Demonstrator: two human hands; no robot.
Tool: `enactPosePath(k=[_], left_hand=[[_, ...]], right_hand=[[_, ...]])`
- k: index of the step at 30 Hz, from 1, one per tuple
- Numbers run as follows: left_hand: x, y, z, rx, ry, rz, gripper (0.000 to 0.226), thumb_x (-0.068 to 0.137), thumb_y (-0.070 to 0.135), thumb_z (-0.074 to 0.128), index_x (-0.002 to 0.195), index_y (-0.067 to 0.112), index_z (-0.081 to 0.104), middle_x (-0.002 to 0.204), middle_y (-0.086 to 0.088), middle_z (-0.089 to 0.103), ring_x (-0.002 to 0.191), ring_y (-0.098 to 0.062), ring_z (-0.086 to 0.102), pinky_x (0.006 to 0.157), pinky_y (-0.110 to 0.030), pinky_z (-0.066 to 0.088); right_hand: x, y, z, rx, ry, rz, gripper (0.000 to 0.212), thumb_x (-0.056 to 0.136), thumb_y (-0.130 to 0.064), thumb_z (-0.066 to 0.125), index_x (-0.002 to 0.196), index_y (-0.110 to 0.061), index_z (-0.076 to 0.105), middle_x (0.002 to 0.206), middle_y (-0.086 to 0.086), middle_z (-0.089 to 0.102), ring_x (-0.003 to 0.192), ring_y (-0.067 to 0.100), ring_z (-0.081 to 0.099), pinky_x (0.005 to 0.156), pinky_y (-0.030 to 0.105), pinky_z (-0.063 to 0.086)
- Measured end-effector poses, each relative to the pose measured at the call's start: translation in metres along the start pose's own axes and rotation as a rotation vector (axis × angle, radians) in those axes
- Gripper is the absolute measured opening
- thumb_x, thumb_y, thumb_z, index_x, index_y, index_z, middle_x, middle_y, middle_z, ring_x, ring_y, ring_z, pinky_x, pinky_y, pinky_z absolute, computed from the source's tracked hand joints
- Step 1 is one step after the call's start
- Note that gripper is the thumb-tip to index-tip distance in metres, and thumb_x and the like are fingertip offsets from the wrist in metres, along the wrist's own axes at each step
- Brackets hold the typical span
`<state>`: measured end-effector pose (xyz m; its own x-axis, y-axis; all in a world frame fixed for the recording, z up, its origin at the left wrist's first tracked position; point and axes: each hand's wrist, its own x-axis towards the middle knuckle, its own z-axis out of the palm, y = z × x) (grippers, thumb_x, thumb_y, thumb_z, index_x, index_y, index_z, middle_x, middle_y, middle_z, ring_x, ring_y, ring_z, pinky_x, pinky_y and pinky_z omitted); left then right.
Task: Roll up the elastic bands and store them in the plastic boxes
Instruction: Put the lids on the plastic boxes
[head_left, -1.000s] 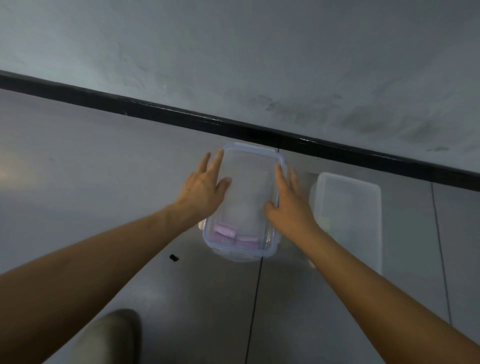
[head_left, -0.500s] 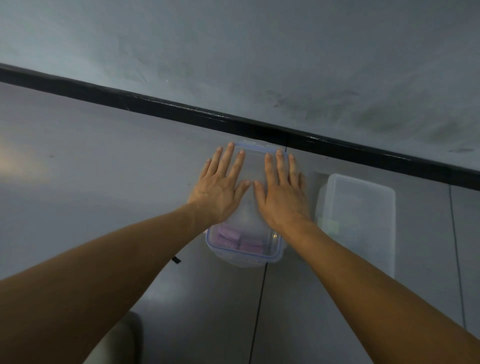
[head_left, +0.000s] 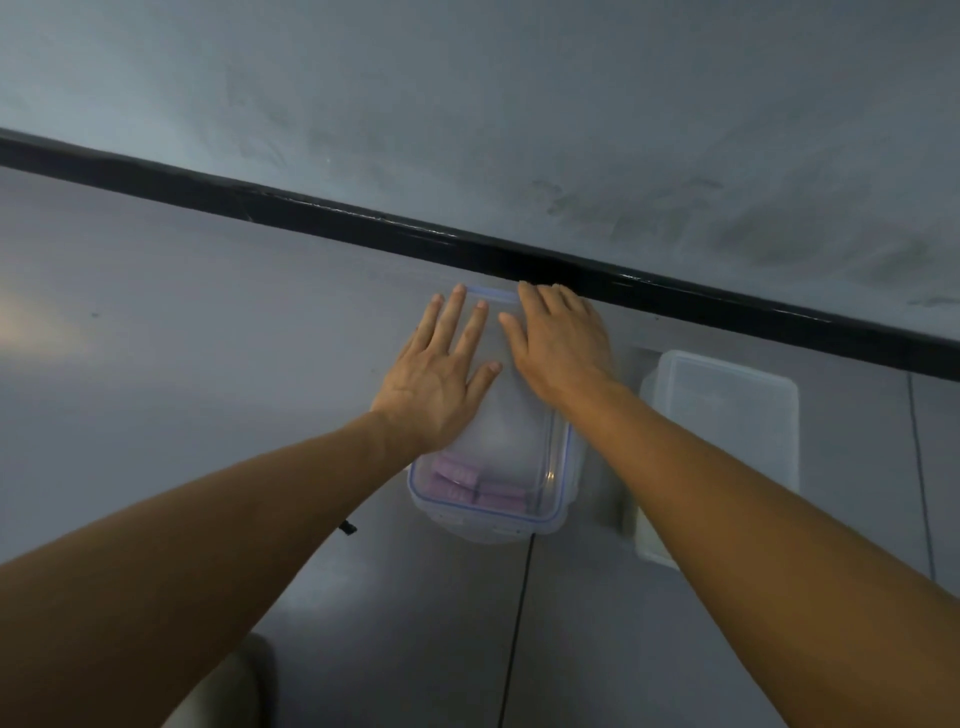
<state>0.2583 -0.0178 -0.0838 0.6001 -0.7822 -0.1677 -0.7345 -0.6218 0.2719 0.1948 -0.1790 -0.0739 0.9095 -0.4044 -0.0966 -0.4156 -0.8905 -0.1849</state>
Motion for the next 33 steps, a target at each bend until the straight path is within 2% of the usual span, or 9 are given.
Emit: enactPosePath(k=[3, 8, 13, 18, 21, 23, 26, 30, 33], left_hand=[[-0.004, 0.002, 0.004, -0.038, 0.065, -0.020, 0.071, 0.099, 0.058, 0.016, 0.154, 0.020, -0.006, 0.161, -0.005, -0.018, 0.148, -0.022, -0.014, 0.122, -0.039, 0.006], [-0.017, 0.017, 0.013, -0.298, 0.147, -0.286, 0.077, 0.095, 0.063, 0.031, 0.154, 0.027, -0.003, 0.163, -0.006, -0.003, 0.149, -0.023, 0.009, 0.116, -0.037, 0.026], [-0.016, 0.014, 0.009, -0.426, 0.148, -0.284, 0.072, 0.097, 0.059, 0.033, 0.153, 0.032, -0.002, 0.162, -0.008, 0.006, 0.137, -0.032, 0.037, 0.101, -0.043, 0.042], [-0.017, 0.015, 0.006, -0.488, 0.184, -0.273, 0.056, 0.103, 0.043, 0.026, 0.154, 0.031, 0.006, 0.159, -0.004, 0.024, 0.132, -0.029, 0.044, 0.097, -0.043, 0.043], [-0.015, 0.013, 0.004, -0.554, 0.198, -0.280, 0.053, 0.105, 0.036, 0.026, 0.154, 0.030, 0.008, 0.132, -0.009, 0.056, 0.103, -0.026, 0.057, 0.082, -0.036, 0.044], [-0.013, 0.013, 0.003, -0.541, 0.192, -0.308, 0.053, 0.105, 0.035, 0.026, 0.155, 0.030, 0.008, 0.113, -0.011, 0.063, 0.088, -0.020, 0.054, 0.075, -0.032, 0.037], [-0.014, 0.011, 0.002, -0.574, 0.136, -0.388, 0.056, 0.104, 0.042, 0.027, 0.155, 0.029, 0.007, 0.117, -0.012, 0.063, 0.099, -0.026, 0.057, 0.080, -0.033, 0.038], [-0.016, 0.012, -0.010, -0.517, 0.016, -0.465, 0.065, 0.101, 0.051, 0.029, 0.154, 0.017, 0.013, 0.142, -0.014, 0.048, 0.126, -0.033, 0.048, 0.099, -0.039, 0.037], [-0.034, 0.013, -0.022, -0.447, 0.048, -0.417, 0.048, 0.101, 0.040, 0.041, 0.137, 0.010, 0.039, 0.139, -0.012, 0.047, 0.123, -0.034, 0.048, 0.092, -0.040, 0.039]], right_hand=[[0.002, -0.004, 0.004, 0.007, 0.040, 0.037, 0.053, 0.102, -0.050, 0.029, 0.142, -0.017, 0.042, 0.139, 0.006, 0.051, 0.128, 0.028, 0.043, 0.103, 0.044, 0.037], [0.003, -0.005, 0.008, -0.012, 0.049, 0.055, 0.050, 0.101, -0.050, 0.032, 0.136, -0.018, 0.045, 0.132, 0.007, 0.053, 0.120, 0.030, 0.045, 0.096, 0.045, 0.038], [0.008, -0.007, 0.007, 0.037, 0.046, 0.109, 0.047, 0.101, -0.052, 0.029, 0.128, -0.020, 0.049, 0.126, 0.006, 0.056, 0.116, 0.029, 0.047, 0.093, 0.046, 0.039], [0.015, -0.010, 0.006, 0.114, 0.069, 0.191, 0.046, 0.100, -0.056, 0.030, 0.116, -0.021, 0.055, 0.117, 0.004, 0.061, 0.112, 0.027, 0.051, 0.090, 0.046, 0.040], [0.016, -0.011, 0.005, 0.121, 0.074, 0.206, 0.046, 0.100, -0.057, 0.031, 0.115, -0.020, 0.056, 0.116, 0.004, 0.061, 0.112, 0.027, 0.050, 0.091, 0.046, 0.040], [0.016, -0.011, 0.005, 0.131, 0.068, 0.218, 0.046, 0.100, -0.056, 0.032, 0.115, -0.020, 0.056, 0.116, 0.004, 0.061, 0.113, 0.027, 0.050, 0.093, 0.046, 0.039], [0.017, -0.004, 0.005, 0.215, 0.035, 0.196, 0.044, 0.100, -0.051, 0.038, 0.126, -0.020, 0.055, 0.130, 0.004, 0.057, 0.128, 0.027, 0.043, 0.105, 0.046, 0.034], [-0.008, 0.007, -0.009, 0.387, -0.005, 0.210, 0.063, 0.101, -0.030, 0.049, 0.155, -0.014, 0.022, 0.164, 0.007, 0.014, 0.152, 0.026, 0.006, 0.122, 0.042, 0.012], [-0.065, 0.004, -0.017, 0.459, 0.028, 0.347, 0.062, 0.097, -0.022, 0.053, 0.152, -0.011, 0.027, 0.159, 0.012, 0.025, 0.144, 0.028, 0.029, 0.113, 0.037, 0.029]])
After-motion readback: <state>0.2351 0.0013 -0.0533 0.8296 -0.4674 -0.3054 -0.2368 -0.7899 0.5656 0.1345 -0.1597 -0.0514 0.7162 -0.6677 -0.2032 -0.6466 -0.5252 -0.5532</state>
